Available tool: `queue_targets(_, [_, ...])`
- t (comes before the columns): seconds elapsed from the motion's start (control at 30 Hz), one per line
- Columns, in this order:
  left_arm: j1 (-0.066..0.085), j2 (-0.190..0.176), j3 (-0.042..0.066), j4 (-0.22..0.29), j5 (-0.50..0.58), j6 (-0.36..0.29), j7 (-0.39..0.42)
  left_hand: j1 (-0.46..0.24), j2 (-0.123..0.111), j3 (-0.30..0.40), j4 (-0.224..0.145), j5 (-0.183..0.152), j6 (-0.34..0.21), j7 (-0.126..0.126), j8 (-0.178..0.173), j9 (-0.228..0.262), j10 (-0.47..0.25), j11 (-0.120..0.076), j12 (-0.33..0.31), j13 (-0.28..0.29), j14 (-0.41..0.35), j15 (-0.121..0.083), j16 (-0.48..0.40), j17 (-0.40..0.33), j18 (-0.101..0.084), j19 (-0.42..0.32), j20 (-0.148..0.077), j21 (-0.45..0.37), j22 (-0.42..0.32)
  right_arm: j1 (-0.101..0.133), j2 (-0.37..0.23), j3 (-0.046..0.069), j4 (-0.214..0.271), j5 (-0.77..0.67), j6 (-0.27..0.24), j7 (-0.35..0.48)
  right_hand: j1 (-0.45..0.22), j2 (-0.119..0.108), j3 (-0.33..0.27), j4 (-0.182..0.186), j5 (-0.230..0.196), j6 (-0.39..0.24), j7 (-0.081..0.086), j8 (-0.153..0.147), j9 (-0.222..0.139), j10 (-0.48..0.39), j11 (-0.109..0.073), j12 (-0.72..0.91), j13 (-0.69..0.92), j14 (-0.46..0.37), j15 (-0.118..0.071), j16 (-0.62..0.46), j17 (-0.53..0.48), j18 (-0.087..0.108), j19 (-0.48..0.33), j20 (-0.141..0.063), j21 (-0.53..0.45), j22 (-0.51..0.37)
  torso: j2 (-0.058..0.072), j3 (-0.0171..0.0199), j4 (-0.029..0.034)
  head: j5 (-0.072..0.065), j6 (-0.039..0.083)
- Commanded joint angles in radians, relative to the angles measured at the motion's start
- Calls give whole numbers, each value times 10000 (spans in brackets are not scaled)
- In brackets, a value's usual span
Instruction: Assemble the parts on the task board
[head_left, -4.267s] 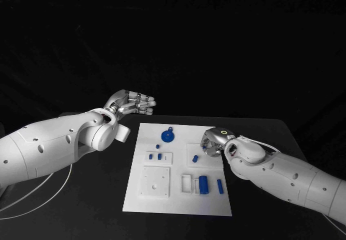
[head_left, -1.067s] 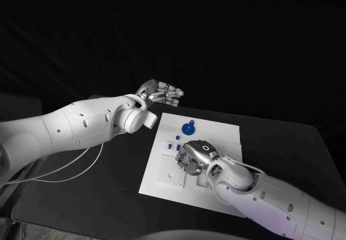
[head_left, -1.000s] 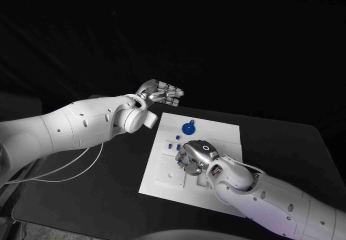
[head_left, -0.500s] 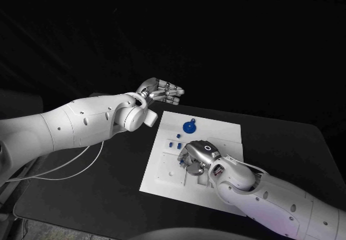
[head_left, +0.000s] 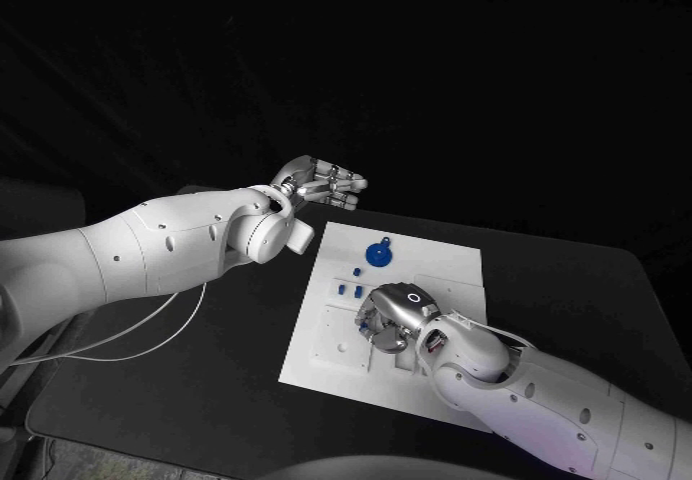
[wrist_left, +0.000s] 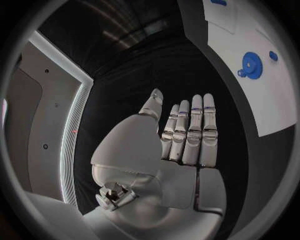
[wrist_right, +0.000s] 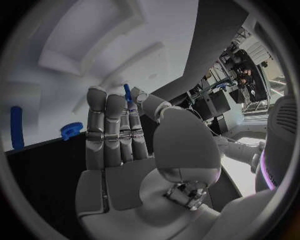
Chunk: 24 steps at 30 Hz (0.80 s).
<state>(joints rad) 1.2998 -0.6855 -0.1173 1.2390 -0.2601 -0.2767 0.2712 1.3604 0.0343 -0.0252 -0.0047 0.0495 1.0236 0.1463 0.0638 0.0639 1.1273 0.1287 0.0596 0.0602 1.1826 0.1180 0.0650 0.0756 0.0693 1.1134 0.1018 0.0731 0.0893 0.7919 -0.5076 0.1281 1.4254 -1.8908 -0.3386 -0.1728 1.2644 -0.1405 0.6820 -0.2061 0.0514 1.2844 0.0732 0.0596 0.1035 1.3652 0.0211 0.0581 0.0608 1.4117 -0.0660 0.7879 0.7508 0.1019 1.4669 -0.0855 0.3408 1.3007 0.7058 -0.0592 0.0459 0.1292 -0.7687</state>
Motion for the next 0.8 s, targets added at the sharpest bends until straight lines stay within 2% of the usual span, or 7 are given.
queue_targets(0.03, [3,20,6,4,56,145,59,-48,48,-21,6,-3,-52,-12,3,1,-53,12,-5,-6,-69,-19,-36,-9,72,69,-19,40,-9,-12,-8,-2,4,-105,180,-24,33,100,8,-52,36,47,1,47,13,68,-18,35,23,89,-1,-34,15,301,387,-14,35,14,2,-7,15,-16,1])
queue_targets(0.3, [2,17,6,-10,56,159,41,-48,48,-21,6,-3,-52,-12,3,1,-53,12,-5,-6,-69,-19,-36,-9,72,69,-19,40,-9,-35,-42,-3,6,-105,225,-44,23,114,5,-61,42,47,2,46,18,71,-18,35,23,93,-1,-33,16,298,389,-15,44,15,4,-19,26,-46,2])
queue_targets(0.53, [1,17,6,-30,56,167,32,-48,48,-21,6,-3,-52,-12,3,1,-53,12,-5,-6,-69,-19,-36,-9,72,69,-19,40,-9,-49,-71,-4,27,-101,230,-58,20,118,11,-85,42,50,-1,46,24,75,-18,34,23,94,-3,-33,19,291,391,-17,84,23,6,-13,41,-61,16])
queue_targets(0.8, [-2,8,6,-39,56,183,14,-48,48,-21,6,-3,-52,-12,3,1,-53,12,-5,-6,-69,-19,-36,-9,72,69,-19,40,-9,-90,-131,-4,53,-63,233,-52,10,123,11,-102,41,55,-3,47,31,79,-20,34,23,101,-6,-34,20,292,391,-21,96,24,9,-21,45,-60,-15])
